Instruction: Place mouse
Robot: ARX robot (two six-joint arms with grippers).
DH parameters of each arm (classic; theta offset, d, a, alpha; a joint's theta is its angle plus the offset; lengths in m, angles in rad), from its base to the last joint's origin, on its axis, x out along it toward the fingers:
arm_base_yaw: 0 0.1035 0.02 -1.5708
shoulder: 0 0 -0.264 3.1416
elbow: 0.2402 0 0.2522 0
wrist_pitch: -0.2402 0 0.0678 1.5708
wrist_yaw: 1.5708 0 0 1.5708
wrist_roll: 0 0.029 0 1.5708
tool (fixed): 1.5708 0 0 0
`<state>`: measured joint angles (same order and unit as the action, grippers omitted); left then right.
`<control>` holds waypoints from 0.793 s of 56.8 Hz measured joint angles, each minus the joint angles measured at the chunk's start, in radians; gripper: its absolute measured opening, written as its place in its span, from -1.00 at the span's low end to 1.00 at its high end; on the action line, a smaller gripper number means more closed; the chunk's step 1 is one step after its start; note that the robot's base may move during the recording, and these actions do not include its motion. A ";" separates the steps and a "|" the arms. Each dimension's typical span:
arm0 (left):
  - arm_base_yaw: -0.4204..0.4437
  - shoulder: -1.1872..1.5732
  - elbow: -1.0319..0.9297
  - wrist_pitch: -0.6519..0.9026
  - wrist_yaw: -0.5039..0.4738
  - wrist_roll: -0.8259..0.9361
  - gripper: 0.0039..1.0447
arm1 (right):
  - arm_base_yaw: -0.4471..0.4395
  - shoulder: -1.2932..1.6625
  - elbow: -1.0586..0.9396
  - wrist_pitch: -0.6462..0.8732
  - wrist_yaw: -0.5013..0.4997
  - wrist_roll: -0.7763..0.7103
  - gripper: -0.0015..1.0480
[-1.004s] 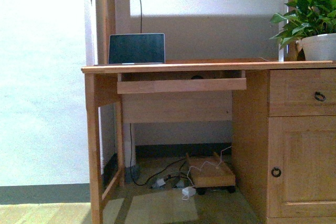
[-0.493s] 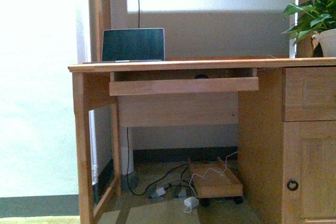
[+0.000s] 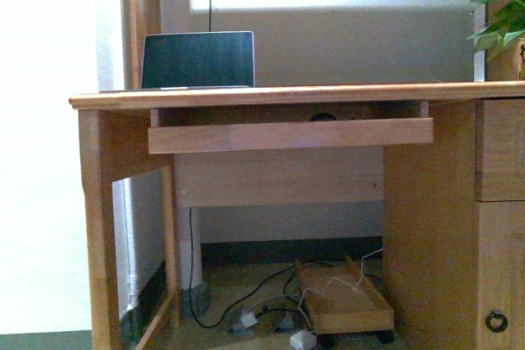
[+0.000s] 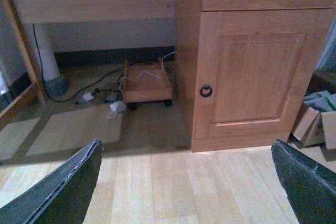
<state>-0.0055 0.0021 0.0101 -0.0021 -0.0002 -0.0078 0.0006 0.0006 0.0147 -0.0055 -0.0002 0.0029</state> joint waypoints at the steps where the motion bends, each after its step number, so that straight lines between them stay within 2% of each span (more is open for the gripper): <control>1: 0.000 0.000 0.000 0.000 0.000 0.000 0.86 | 0.000 0.000 0.000 0.000 0.000 0.000 0.86; 45: 0.000 0.000 0.000 0.000 0.000 0.000 0.86 | 0.000 0.000 0.000 0.000 0.000 0.000 0.86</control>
<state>-0.0055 0.0017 0.0101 -0.0021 -0.0006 -0.0078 0.0006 0.0006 0.0147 -0.0055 -0.0002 0.0029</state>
